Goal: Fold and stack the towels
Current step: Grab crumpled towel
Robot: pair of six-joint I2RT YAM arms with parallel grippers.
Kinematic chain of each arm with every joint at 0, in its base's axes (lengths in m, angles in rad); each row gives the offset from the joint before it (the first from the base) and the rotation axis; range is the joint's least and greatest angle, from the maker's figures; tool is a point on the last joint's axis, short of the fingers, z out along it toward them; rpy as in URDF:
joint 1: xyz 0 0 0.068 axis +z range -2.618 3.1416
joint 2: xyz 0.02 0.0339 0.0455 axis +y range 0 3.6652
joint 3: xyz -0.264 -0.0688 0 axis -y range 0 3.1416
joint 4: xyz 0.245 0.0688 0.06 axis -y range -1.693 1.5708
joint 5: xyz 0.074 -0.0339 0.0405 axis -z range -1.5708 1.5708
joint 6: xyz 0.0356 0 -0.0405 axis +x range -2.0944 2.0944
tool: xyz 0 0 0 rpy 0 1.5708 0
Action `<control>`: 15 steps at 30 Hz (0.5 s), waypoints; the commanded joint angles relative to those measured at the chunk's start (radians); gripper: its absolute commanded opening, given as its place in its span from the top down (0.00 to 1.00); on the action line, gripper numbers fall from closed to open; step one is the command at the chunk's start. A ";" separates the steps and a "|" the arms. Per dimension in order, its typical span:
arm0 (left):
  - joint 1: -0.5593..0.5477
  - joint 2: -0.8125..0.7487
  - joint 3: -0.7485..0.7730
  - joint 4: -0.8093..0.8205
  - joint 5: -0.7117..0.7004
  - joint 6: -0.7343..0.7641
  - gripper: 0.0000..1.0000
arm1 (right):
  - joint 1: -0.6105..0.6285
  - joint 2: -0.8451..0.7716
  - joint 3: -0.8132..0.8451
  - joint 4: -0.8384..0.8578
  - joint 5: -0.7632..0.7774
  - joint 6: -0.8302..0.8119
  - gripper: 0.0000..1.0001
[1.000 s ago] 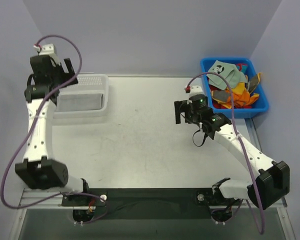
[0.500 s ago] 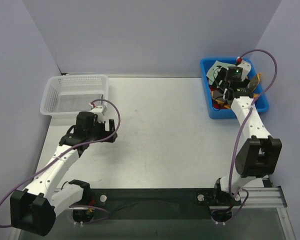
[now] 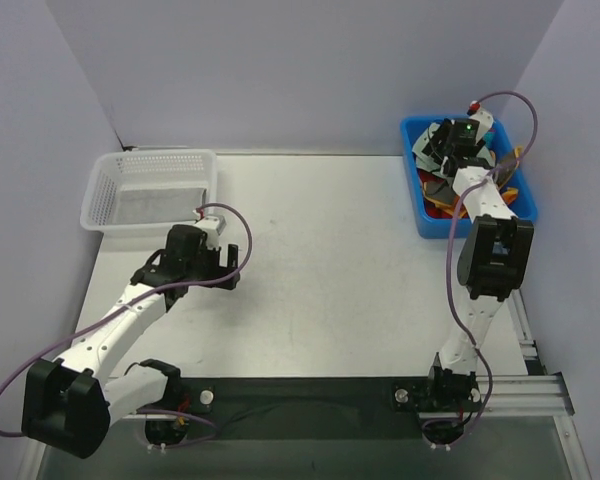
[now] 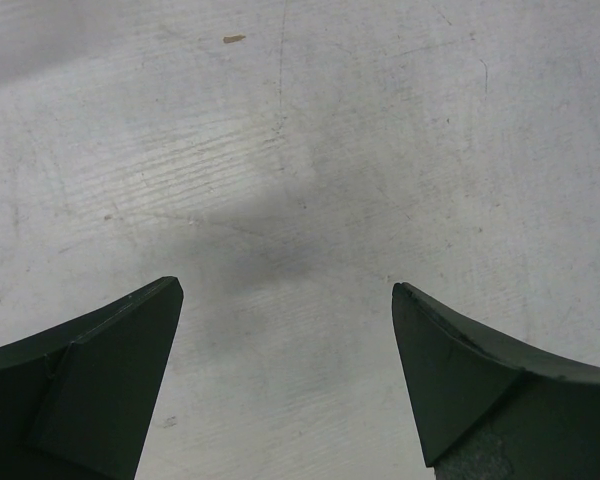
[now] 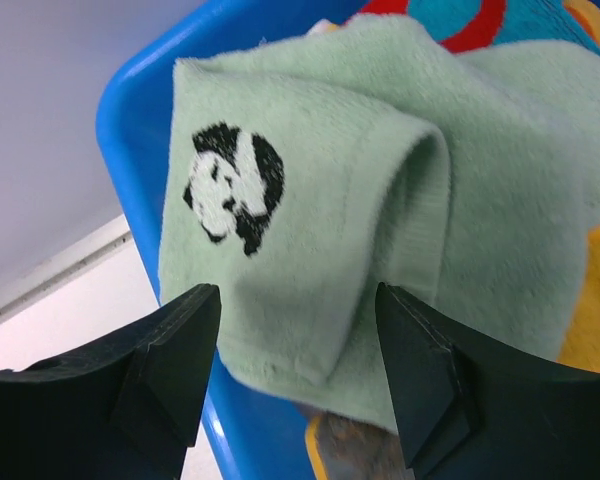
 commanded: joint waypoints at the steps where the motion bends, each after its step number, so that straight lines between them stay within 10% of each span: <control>1: 0.001 0.026 0.049 0.042 -0.005 0.015 0.03 | -0.006 0.051 0.114 0.070 -0.009 -0.018 0.37; 5: 0.001 0.047 0.058 0.044 -0.003 0.018 0.03 | -0.008 0.117 0.165 0.064 -0.012 -0.023 0.43; 15: 0.001 0.035 0.057 0.044 0.007 0.015 0.03 | 0.005 0.057 0.163 0.073 -0.041 -0.098 1.00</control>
